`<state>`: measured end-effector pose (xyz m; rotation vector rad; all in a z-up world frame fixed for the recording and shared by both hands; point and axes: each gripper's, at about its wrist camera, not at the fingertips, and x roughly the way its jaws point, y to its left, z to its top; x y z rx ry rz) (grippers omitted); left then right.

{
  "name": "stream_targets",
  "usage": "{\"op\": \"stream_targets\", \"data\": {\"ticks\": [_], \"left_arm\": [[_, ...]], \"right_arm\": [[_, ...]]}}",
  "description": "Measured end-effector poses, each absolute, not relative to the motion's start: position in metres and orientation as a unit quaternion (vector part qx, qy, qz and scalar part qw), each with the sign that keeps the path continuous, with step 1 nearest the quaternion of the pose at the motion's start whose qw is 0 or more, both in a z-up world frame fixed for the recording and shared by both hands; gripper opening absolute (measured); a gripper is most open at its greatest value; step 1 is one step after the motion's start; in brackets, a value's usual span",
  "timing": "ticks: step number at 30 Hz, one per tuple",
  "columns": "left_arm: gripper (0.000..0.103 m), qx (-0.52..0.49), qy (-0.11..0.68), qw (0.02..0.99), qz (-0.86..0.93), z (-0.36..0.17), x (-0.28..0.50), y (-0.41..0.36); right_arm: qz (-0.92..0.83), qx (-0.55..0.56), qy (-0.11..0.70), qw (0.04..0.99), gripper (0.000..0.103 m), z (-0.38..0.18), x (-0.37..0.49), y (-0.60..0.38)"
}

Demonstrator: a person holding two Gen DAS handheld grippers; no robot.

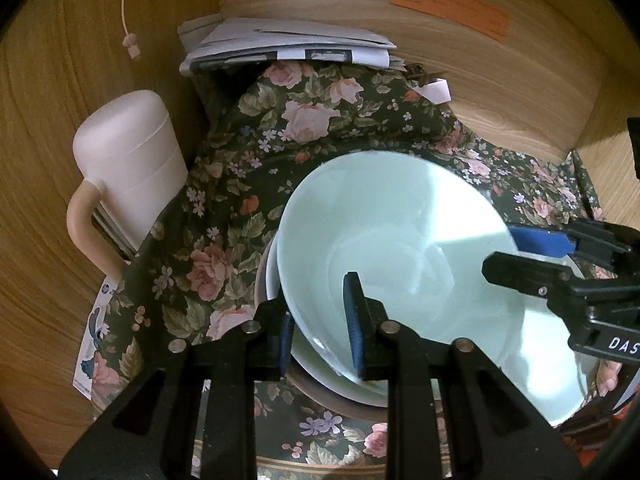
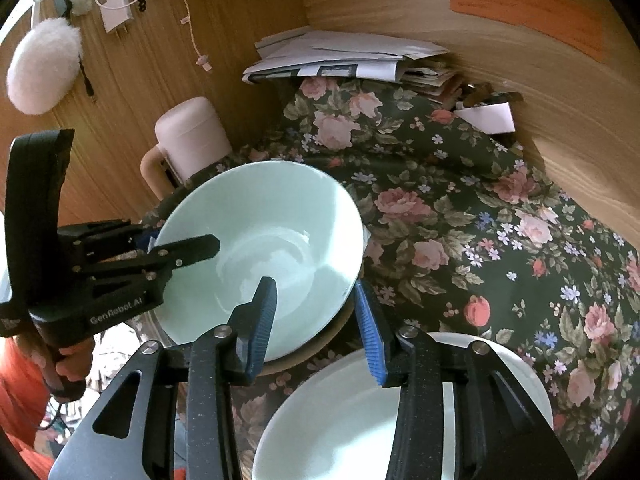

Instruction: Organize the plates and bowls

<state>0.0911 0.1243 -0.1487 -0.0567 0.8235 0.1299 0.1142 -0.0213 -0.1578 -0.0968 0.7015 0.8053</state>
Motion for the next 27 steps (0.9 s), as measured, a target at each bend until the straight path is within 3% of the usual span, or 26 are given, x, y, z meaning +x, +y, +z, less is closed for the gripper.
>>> {"op": "stream_targets", "data": {"ticks": [14,19,24,27], "left_arm": [[0.026,-0.032,0.403,0.913,0.052,-0.139,0.095,0.130],[0.050,-0.018,0.367,0.928,0.062,-0.126,0.085,0.134],[0.051,-0.021,0.365,0.928,0.067,-0.126,0.082,0.141],[0.051,-0.034,0.376,0.923,0.071,-0.135,0.080,0.147]], "right_arm": [[0.377,-0.033,0.321,0.868,0.045,-0.155,0.113,-0.031],[0.378,-0.031,0.326,0.866,0.045,-0.157,0.116,-0.031],[0.380,-0.034,0.333,0.862,0.046,-0.159,0.118,-0.028],[0.379,-0.036,0.336,0.861,0.053,-0.161,0.119,-0.026]]}}
